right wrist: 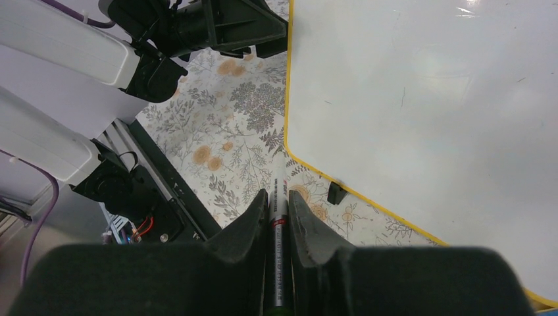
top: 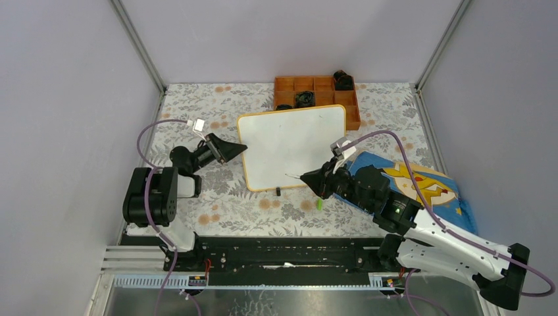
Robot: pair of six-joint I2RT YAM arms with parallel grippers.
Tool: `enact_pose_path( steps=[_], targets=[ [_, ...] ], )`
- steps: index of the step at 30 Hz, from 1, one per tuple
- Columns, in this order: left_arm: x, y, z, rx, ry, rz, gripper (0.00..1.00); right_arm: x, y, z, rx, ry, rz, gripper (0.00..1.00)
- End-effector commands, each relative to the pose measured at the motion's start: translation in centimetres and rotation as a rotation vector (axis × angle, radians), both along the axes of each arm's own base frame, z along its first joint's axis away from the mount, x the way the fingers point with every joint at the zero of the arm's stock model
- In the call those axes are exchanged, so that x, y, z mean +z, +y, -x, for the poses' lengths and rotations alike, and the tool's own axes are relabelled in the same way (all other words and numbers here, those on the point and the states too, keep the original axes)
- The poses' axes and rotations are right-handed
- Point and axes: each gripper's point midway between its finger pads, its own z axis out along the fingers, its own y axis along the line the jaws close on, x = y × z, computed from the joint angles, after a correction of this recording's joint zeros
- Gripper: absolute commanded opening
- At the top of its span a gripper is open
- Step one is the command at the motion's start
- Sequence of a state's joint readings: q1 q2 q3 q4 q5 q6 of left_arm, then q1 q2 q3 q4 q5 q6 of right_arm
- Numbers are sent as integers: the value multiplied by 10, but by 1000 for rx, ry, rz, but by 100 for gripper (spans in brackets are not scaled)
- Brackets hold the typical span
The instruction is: Write a sentence on the whiteboard
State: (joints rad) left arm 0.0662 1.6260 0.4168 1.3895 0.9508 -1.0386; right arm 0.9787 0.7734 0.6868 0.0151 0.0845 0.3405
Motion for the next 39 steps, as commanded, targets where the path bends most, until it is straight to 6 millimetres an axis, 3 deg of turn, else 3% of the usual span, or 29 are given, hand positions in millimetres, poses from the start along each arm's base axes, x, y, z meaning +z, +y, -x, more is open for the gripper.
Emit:
enact_pose_path(
  steps=[1,9,18,29,39],
  targets=[
    [19,-3,0,-41,-125,0,68,40,9,-5,10,-59,-105,0],
    [10,-5,0,-58,-102,5,53,42,18,-7,25,-56,-110,0],
    [4,-10,3,-78,-95,-2,47,40,24,-7,39,-41,-117,0],
    [0,-9,3,-69,-97,-10,31,39,29,-8,47,-34,-117,0],
    [-9,-8,2,-56,-88,-22,25,38,33,-11,51,-38,-113,0]
  ],
)
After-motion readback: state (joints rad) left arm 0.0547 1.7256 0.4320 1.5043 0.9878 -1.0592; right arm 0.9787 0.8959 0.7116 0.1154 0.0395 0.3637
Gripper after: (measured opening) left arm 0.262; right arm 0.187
